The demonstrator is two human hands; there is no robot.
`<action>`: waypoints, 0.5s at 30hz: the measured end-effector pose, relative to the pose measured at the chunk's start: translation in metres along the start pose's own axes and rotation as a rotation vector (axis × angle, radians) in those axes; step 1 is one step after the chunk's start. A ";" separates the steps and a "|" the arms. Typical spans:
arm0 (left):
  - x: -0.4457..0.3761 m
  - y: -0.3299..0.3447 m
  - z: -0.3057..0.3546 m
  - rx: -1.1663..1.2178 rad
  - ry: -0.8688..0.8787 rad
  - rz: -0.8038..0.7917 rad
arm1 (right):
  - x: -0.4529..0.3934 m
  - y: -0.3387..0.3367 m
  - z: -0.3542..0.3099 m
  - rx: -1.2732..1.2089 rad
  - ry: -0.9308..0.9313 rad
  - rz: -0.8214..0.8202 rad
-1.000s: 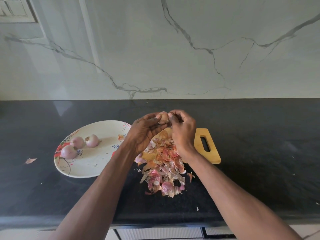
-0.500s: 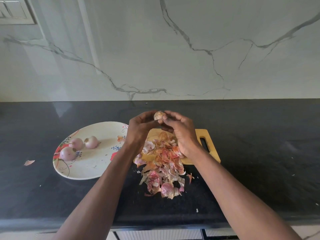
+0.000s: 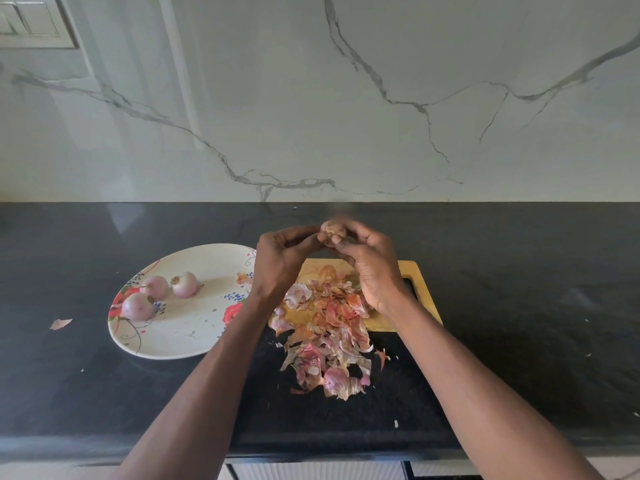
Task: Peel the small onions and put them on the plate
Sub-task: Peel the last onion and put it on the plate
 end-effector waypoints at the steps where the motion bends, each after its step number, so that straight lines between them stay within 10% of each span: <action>1: 0.000 0.000 0.000 -0.012 0.007 0.005 | 0.000 0.000 0.000 0.031 -0.013 -0.008; 15: 0.004 -0.005 0.004 -0.197 0.168 0.096 | 0.003 0.001 -0.002 0.133 -0.096 -0.056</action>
Point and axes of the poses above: each hand's wrist, its own x-axis away from the middle knuckle, its own y-axis out of the palm, z = x × y, the point moved 2 cm from there along -x, towards the middle knuckle, and after that the axes turned 3 degrees about y, right-handed, at the moved point
